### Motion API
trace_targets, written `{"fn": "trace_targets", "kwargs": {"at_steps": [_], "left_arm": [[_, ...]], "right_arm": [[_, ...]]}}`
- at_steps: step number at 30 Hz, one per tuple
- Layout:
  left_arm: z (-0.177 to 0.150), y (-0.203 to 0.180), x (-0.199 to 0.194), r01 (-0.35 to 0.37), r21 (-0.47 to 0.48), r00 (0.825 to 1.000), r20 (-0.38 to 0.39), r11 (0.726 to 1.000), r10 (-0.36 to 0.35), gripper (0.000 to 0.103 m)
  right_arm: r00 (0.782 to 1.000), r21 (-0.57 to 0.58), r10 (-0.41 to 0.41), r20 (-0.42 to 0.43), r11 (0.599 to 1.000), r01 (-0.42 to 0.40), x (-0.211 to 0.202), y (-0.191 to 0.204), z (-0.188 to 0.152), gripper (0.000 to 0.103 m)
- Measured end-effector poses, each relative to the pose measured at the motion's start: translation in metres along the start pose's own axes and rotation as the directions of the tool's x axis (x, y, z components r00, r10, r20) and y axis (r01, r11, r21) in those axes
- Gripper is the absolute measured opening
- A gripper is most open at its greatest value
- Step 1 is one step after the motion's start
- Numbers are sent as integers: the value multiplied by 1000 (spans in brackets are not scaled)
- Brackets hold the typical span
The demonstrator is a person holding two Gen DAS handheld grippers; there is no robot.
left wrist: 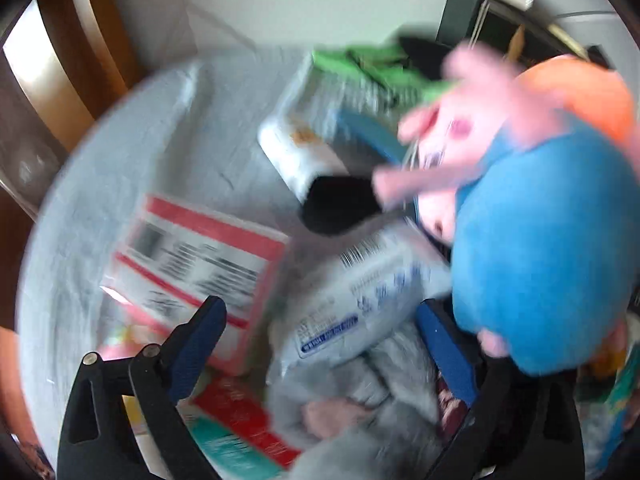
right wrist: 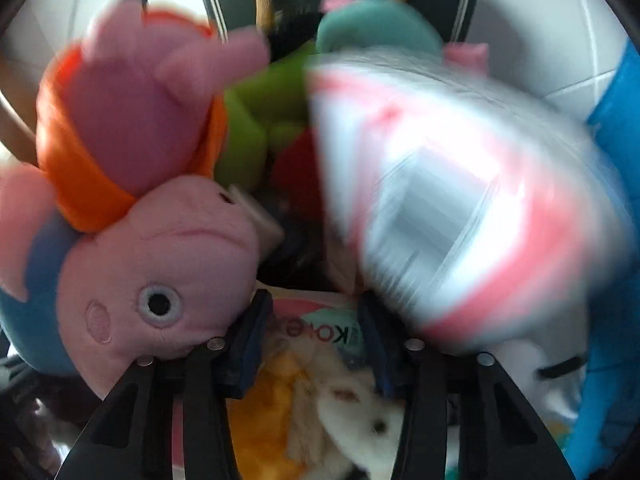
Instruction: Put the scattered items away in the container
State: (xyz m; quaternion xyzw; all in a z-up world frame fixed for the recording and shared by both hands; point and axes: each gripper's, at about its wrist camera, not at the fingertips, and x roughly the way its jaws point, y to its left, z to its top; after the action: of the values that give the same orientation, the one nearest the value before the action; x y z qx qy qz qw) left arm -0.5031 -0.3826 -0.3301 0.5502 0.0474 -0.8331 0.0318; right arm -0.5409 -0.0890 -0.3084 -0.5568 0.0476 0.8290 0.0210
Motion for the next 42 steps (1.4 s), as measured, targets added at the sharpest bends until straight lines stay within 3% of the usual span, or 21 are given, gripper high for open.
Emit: {"fn": "trace_targets", "kwargs": {"at_steps": [2, 4, 7, 10, 16, 21, 22, 26, 28, 31, 34, 39, 42], "left_arm": [[-8, -15, -3, -46, 91, 999, 29, 995, 44, 98], [-21, -27, -8, -20, 141, 1000, 14, 990, 18, 90], [-45, -33, -28, -33, 151, 999, 42, 988, 27, 88], [-67, -33, -43, 4, 145, 1000, 26, 989, -8, 88], [-127, -37, -72, 12, 158, 1000, 1, 987, -12, 89], [-154, -37, -99, 8, 186, 1000, 8, 983, -9, 88], [-159, -40, -104, 0, 192, 1000, 26, 981, -5, 88], [-173, -28, -151, -20, 143, 992, 127, 989, 2, 88], [-174, -15, -173, -14, 105, 986, 167, 994, -4, 94], [-185, -6, -181, -5, 78, 983, 181, 997, -9, 97], [-215, -11, -176, -4, 72, 989, 148, 997, -6, 97], [-257, -34, -159, 48, 120, 996, 71, 992, -57, 97], [-269, -48, -142, 53, 206, 997, 42, 977, -63, 96]], "right_arm": [[1000, 16, 16, -1, 1000, -16, 1, -4, -6, 44], [999, 2, 10, -36, 1000, -10, 0, -5, -20, 44], [998, 11, 9, -56, 1000, -8, -6, -15, -54, 44], [998, -12, 28, -52, 1000, -29, -27, -20, -93, 44], [999, -60, 33, -43, 998, -35, -57, -19, -146, 44], [995, -86, 85, -56, 992, -90, -78, -21, -177, 47], [994, -80, 95, -52, 992, -99, -86, -23, -180, 49], [986, -30, 138, 95, 990, -136, -150, -44, -188, 85], [973, -13, 157, 168, 988, -157, -188, -55, -201, 85], [969, 12, 177, 170, 983, -181, -214, -54, -233, 85], [970, 39, 200, 138, 978, -207, -188, -66, -245, 85], [976, 71, 214, 48, 974, -217, -145, -60, -281, 70], [980, 98, 197, -2, 976, -195, -135, -50, -307, 60]]}}
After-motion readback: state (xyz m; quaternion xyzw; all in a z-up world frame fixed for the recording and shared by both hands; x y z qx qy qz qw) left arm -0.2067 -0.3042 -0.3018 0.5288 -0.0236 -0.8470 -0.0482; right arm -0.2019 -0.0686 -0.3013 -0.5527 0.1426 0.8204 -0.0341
